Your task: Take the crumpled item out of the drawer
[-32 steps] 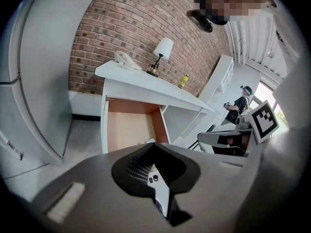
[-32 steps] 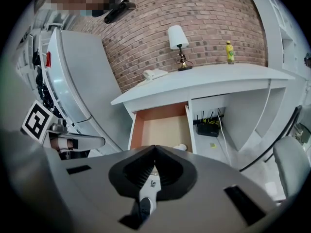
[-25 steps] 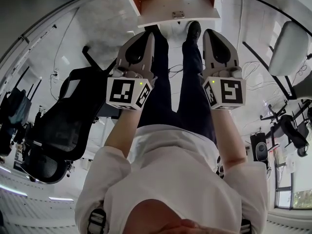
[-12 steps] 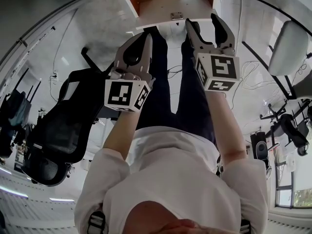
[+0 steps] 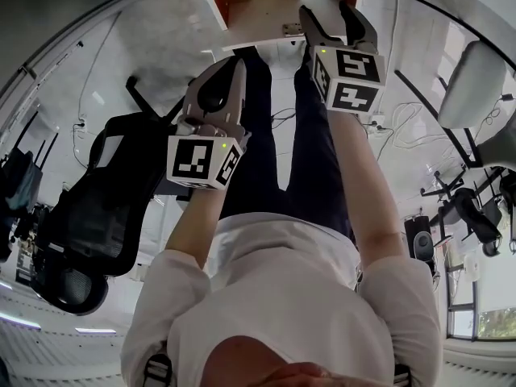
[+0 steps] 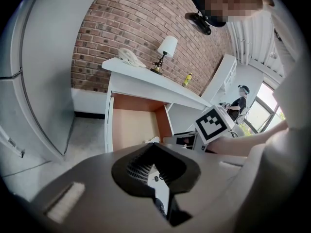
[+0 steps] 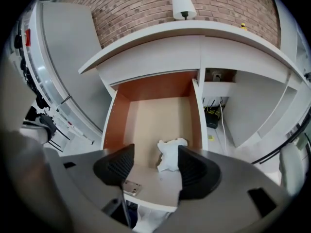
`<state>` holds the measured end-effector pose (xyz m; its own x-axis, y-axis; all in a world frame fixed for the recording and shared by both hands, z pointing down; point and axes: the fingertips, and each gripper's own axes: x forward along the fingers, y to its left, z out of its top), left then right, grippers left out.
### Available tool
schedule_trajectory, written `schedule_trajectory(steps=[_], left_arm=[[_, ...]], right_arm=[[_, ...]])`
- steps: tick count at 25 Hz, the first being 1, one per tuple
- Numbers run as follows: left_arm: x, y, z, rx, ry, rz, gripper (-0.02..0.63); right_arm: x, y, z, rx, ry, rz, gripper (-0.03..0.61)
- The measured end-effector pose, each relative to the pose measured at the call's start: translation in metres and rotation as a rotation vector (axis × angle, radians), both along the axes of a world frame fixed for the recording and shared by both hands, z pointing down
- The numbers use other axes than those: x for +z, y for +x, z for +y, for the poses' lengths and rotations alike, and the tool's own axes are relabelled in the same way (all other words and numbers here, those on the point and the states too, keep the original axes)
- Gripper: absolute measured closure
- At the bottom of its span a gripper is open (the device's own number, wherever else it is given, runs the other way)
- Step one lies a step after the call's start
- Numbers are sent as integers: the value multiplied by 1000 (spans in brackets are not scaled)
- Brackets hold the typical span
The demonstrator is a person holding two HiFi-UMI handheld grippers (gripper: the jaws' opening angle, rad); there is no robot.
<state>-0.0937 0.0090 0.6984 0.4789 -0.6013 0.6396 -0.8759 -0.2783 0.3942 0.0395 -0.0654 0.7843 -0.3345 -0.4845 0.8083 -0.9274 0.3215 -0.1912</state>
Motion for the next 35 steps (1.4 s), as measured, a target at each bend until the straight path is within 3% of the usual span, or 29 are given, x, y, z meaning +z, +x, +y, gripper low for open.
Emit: schedule_trajectory(steps=[12,22,29,33,35], left_arm=[[14,-10,-2,-26,-43,35,604],[21,-13,-12,-42,-48,57,604],[29,-17,-11,-58,-62,71,604],[29,-14,-12,-55,-61,79,604],[29,-14,-13,-53,-60,80,604]], right_arm=[[58,-14,-53,-94,-49,95,310],[109,-16,-55,-137,-142,157,310],[121,-14,-54,-111,-184,160,312],[124,-8,-57,-106,-189,177,397],[125,-5,-57,-97,-193,177,402]])
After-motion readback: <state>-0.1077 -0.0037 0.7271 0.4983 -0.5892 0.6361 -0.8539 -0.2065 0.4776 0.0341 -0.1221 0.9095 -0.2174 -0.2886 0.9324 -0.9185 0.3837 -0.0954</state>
